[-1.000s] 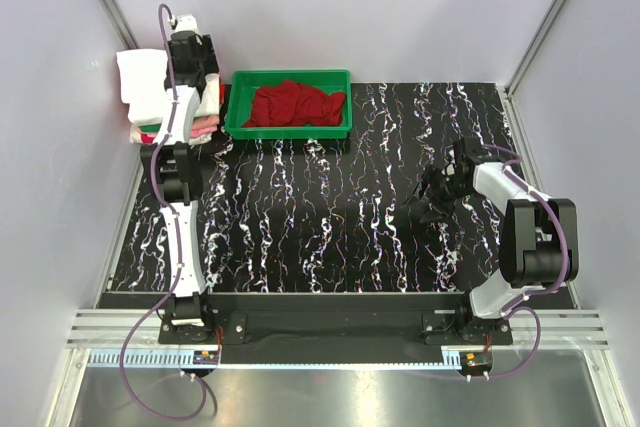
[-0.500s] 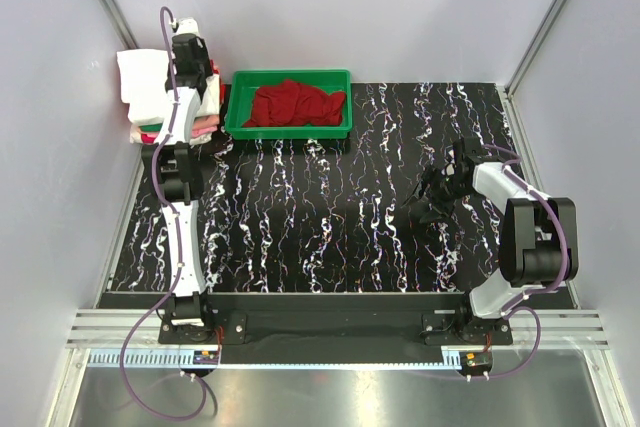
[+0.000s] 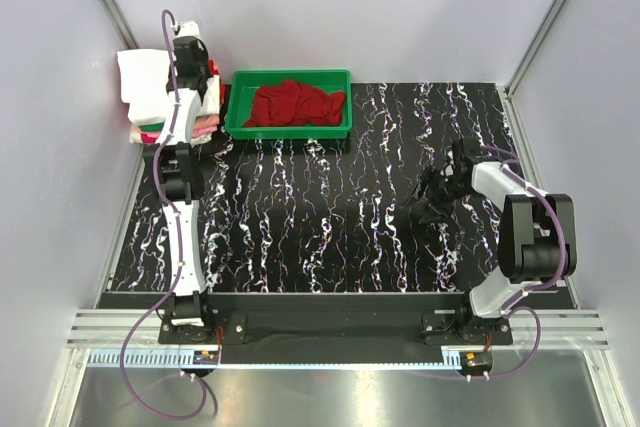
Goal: Fold and stack the t-shirts
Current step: Neatly place the folded tshirt to the corner
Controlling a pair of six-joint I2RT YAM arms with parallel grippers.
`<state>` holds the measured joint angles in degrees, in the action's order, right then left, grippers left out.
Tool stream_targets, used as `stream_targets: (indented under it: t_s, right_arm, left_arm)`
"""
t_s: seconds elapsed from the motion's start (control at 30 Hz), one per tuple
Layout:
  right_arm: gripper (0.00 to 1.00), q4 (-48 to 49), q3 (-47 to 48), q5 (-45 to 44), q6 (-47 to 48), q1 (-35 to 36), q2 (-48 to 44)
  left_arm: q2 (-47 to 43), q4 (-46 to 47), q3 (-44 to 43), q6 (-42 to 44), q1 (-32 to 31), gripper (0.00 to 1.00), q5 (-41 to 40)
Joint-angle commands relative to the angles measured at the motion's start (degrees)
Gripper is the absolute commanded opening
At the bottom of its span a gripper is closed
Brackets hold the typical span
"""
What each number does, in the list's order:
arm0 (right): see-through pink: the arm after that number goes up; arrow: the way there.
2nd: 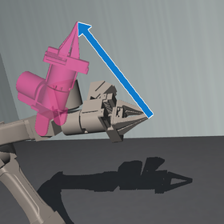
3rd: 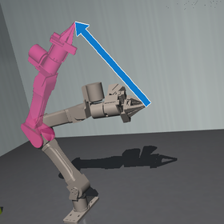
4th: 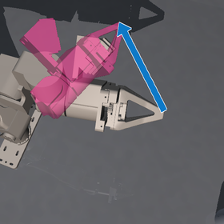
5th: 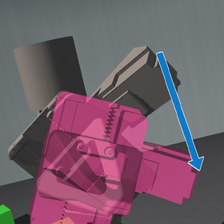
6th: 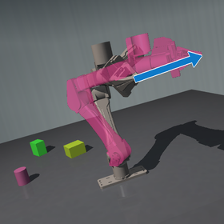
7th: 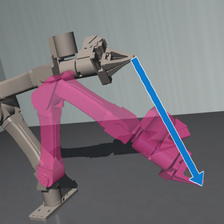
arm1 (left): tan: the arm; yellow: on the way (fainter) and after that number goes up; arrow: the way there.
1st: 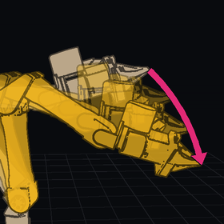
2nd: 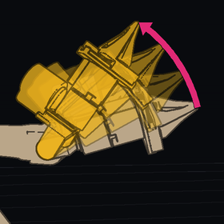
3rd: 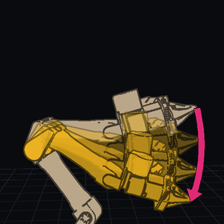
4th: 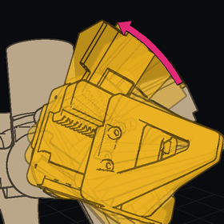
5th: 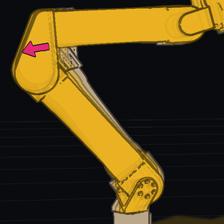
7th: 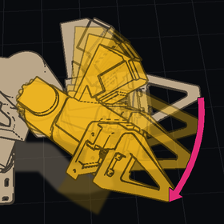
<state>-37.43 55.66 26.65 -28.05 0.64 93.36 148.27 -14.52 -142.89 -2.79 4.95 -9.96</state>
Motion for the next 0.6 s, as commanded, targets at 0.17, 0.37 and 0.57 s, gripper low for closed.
stream_targets:
  t_s: [0.17, 0.37, 0.57]
  right_arm:
    - [0.69, 1.0, 1.2, 1.2, 0.6, 0.3, 0.8]
    - [0.69, 1.1, 1.0, 1.4, 0.7, 0.4, 0.6]
    - [0.69, 1.2, 0.9, 1.7, 0.6, 0.4, 0.4]
  left_arm:
    - [-4.4, 6.1, -0.8, 0.2, 0.0, 0.0, 5.9]
    - [-8.9, 8.6, -0.5, -0.8, -0.2, 0.0, 8.6]
    - [-9.7, 9.0, 0.2, -2.0, -0.1, 0.0, 13.3]
